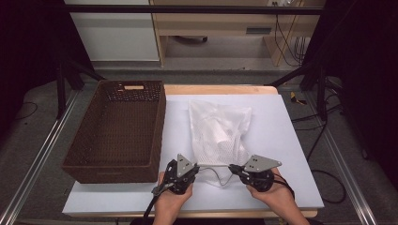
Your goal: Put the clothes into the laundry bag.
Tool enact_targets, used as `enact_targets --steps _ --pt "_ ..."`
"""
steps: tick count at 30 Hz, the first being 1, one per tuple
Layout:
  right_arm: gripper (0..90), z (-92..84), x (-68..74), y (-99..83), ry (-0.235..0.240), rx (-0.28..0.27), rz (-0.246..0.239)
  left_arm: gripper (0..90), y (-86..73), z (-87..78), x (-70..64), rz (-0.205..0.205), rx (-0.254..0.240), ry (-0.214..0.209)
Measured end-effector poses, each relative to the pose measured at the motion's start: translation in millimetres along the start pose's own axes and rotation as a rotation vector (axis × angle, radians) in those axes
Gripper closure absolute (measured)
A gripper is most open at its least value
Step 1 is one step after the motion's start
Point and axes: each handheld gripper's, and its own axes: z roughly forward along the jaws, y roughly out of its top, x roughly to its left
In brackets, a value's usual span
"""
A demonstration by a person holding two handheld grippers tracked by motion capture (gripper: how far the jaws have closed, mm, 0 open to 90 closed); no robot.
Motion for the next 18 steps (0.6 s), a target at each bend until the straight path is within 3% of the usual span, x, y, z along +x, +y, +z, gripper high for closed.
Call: enact_targets --steps 4,18 --pt "88.5 4.6 4.1 -3.7 -0.007 0.039 -0.033 88.9 -4.7 1.4 -0.6 -0.008 0.004 0.002" --pt "88.1 23.2 7.5 -14.2 0.016 0.143 -0.062 89.0 -16.0 3.9 1.9 -0.027 0.05 -0.009"
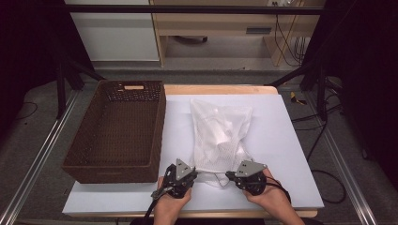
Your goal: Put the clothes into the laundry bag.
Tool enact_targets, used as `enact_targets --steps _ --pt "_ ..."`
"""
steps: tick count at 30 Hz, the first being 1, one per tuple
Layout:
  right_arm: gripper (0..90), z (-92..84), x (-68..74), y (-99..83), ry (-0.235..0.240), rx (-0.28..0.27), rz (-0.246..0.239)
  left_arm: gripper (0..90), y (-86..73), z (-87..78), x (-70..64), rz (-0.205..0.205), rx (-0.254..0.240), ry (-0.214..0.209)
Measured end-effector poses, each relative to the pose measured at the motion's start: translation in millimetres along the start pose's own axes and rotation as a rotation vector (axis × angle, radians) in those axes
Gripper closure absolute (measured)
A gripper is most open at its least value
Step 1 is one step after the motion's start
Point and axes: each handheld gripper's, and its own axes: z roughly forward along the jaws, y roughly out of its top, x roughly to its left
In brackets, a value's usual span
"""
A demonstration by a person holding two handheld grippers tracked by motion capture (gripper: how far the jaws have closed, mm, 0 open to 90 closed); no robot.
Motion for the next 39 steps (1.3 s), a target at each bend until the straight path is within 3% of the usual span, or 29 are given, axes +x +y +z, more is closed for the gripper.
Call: enact_targets --steps 7,9,11,13,19,23,31,34,39 --pt "86.6 -1.2 1.4 -0.1 0.004 -0.006 -0.003 89.0 -4.4 1.8 1.4 -0.021 -0.004 -0.011" --pt "85.6 -1.0 0.7 -0.6 0.002 -0.008 0.001 88.9 -5.8 3.4 2.6 -0.045 -0.011 -0.033" --pt "81.7 -2.4 0.1 -0.9 0.0 -0.012 0.005 88.5 -6.5 3.3 4.0 -0.069 -0.027 -0.042" --pt "76.2 -5.2 -0.3 -1.4 -0.002 -0.025 0.013 85.4 -6.6 0.8 3.8 -0.065 -0.033 -0.034" --pt "46.2 -18.6 -2.8 1.4 -0.051 -0.107 0.038 59.3 -3.2 -15.1 3.5 -0.053 -0.085 -0.008" --pt "32.2 -26.3 -7.9 3.0 -0.045 -0.161 0.08 47.2 2.6 -24.6 4.3 -0.058 -0.128 0.008" --pt "19.7 -37.9 -20.9 5.7 -0.08 -0.237 0.175 30.1 11.8 -29.3 -4.7 -0.023 -0.17 0.01" --pt "17.8 -40.7 -24.8 4.4 -0.111 -0.249 0.195 24.7 13.7 -27.0 -7.0 -0.044 -0.17 -0.004" --pt "13.2 -44.6 -30.8 2.8 -0.157 -0.265 0.229 19.7 16.2 -28.0 -11.6 -0.036 -0.176 -0.011"
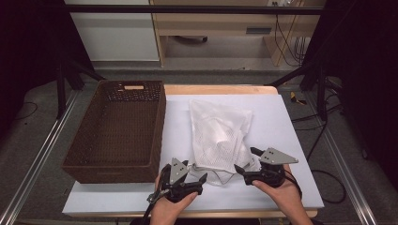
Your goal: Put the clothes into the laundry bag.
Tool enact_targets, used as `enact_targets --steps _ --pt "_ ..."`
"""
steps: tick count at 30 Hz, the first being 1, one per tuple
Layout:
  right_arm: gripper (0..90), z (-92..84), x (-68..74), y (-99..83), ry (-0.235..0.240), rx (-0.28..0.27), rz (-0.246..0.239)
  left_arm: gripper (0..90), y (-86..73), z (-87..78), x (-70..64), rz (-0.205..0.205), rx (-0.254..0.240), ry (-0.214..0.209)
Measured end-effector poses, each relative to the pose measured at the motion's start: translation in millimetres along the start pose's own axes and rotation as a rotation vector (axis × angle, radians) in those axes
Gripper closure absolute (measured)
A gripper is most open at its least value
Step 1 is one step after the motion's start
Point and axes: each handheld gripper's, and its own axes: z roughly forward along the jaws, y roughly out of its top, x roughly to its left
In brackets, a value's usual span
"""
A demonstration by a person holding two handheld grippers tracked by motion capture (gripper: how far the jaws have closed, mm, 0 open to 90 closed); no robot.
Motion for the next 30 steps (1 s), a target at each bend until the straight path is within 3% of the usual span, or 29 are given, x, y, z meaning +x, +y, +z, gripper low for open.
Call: enact_targets --steps 8,18,21,30 --pt "9.9 -7.9 -11.7 1.3 -0.102 -0.037 0.046 17.6 9.6 -12.8 3.6 -0.034 -0.051 0.003" --pt "7.2 -22.9 -42.8 -6.4 -0.23 -0.076 0.145 14.5 25.8 -35.6 19.4 -0.07 -0.094 0.023" --pt "7.4 -26.5 -49.0 -9.0 -0.262 -0.077 0.169 11.4 32.9 -45.5 28.4 -0.078 -0.095 0.03" --pt "7.9 -31.5 -64.9 -17.5 -0.342 -0.055 0.21 8.3 41.9 -76.8 64.2 -0.111 -0.138 0.108"
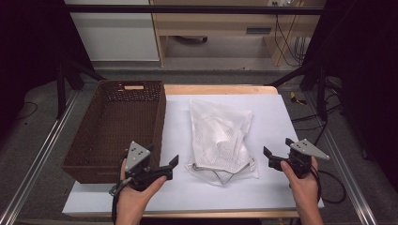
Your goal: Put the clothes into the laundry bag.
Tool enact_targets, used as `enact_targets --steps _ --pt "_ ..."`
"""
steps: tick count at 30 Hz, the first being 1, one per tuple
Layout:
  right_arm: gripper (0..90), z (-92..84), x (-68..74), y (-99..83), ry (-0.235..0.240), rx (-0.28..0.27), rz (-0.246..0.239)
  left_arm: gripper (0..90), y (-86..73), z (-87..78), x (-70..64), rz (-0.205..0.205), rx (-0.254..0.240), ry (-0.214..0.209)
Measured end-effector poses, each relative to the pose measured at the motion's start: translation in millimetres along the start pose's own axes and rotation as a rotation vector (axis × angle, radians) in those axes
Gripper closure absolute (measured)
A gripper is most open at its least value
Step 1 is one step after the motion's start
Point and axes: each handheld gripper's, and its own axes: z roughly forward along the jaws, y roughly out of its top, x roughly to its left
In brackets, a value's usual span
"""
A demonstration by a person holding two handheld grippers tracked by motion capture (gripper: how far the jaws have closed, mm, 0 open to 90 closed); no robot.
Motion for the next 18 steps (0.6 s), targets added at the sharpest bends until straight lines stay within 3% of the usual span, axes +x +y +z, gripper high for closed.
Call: enact_targets --steps 11,15,18 --pt "9.1 7.4 -15.1 -8.7 -0.047 0.081 0.021 5.6 2.1 -27.4 51.1 -0.025 0.012 0.123" --pt "10.3 11.2 -17.4 -13.3 -0.054 0.126 0.005 5.2 -2.0 -33.9 68.4 -0.018 0.034 0.188" --pt "10.7 14.2 -17.9 -17.4 -0.062 0.167 -0.007 5.2 -6.7 -35.3 75.6 0.021 0.075 0.244"
